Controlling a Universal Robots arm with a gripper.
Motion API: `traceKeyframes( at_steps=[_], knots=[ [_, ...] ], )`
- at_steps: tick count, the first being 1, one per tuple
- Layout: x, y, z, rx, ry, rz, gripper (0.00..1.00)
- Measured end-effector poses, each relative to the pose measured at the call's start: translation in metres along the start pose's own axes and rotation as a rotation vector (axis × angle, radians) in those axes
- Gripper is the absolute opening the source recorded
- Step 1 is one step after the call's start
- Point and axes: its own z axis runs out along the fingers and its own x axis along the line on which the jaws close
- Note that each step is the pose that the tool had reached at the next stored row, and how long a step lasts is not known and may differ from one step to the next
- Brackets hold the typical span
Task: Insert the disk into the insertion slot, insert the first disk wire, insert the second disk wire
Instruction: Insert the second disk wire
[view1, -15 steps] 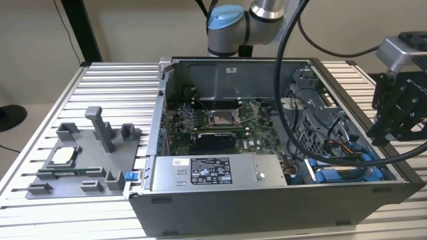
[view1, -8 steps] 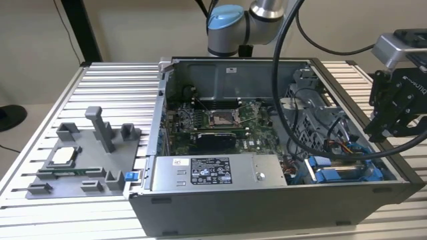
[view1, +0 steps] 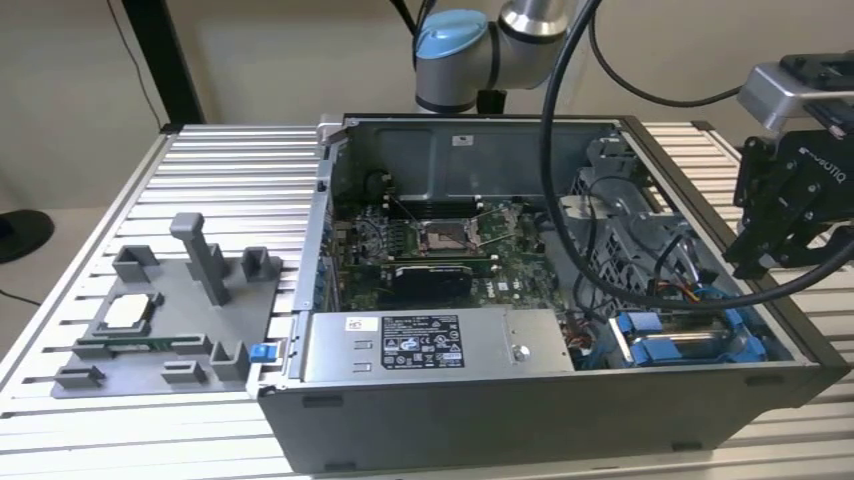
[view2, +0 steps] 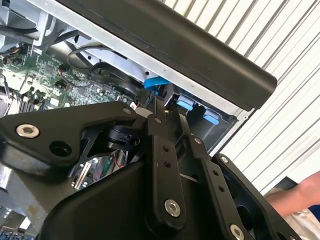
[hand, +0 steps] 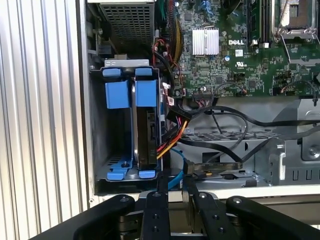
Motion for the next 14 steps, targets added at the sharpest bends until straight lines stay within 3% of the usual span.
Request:
traceKeyframes(
  at_steps=[14],
  knots=[
    [-0.0008,-0.0009,0.0,-0.0009,0.0004,0.0,1.0]
  ],
)
